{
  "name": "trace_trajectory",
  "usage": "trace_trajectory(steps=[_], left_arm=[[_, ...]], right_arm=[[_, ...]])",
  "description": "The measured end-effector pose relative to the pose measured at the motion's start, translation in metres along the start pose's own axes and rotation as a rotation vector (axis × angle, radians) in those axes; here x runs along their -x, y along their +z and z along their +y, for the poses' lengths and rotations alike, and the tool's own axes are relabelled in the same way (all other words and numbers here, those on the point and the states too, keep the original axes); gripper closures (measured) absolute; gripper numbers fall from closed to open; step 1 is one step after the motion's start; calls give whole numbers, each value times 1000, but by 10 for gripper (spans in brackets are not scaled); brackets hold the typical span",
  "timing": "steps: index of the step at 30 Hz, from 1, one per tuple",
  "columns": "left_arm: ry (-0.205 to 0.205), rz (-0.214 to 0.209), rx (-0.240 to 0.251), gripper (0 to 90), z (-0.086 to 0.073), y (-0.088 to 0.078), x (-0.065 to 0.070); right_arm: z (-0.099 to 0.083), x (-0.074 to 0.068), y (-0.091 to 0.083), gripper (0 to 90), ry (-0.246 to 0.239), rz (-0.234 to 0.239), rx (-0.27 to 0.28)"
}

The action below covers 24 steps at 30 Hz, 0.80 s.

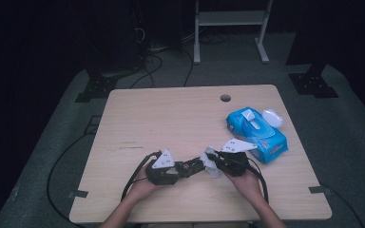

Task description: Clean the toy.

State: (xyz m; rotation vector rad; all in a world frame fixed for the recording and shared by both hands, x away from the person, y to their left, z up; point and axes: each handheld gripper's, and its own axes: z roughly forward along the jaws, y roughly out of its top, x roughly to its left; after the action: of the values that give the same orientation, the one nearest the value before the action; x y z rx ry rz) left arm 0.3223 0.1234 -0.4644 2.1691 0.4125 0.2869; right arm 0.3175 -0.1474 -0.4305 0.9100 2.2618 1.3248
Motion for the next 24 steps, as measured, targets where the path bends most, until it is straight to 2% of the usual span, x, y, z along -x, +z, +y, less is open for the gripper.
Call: trace_trajectory(steps=[1, 3, 4, 6, 10, 13, 14, 15, 17, 19, 21, 23, 24], left_arm=[[2, -1, -1, 586, 0, 0, 0], [3, -2, 0, 586, 0, 0, 0], [-1, -3, 4, 586, 0, 1, 0], [-3, -3, 3, 586, 0, 1, 0], [2, -2, -2, 586, 0, 0, -1], [1, -4, -2, 586, 0, 0, -1], [-4, -4, 0, 586, 0, 0, -1], [-4, -3, 0, 586, 0, 0, -1], [0, -3, 0, 586, 0, 0, -1], [-2, -5, 0, 586, 0, 0, -1], [-6, -7, 4, 586, -1, 0, -2], [-7, -6, 2, 585, -1, 0, -2], [-5, -5, 0, 585, -1, -1, -2]], right_arm=[[-1, 1, 1, 818, -13, -24, -16], [-4, 7, 0, 818, -7, -50, -15], [-4, 9, -2, 818, 9, -48, -19], [-3, 5, -2, 818, 1, -59, -21], [-1, -8, 3, 817, -17, -9, -2], [1, -11, 3, 817, -29, 0, -2], [1, -9, 3, 817, -29, -3, -1], [0, -2, 1, 818, -19, -40, -11], [-2, 6, -2, 818, 1, -58, -15], [-3, 9, -3, 818, 43, -43, -7], [-2, 3, -3, 817, 31, -23, -7], [0, -6, 0, 817, 23, 32, 11], [1, -11, 2, 816, 6, 39, 8]])
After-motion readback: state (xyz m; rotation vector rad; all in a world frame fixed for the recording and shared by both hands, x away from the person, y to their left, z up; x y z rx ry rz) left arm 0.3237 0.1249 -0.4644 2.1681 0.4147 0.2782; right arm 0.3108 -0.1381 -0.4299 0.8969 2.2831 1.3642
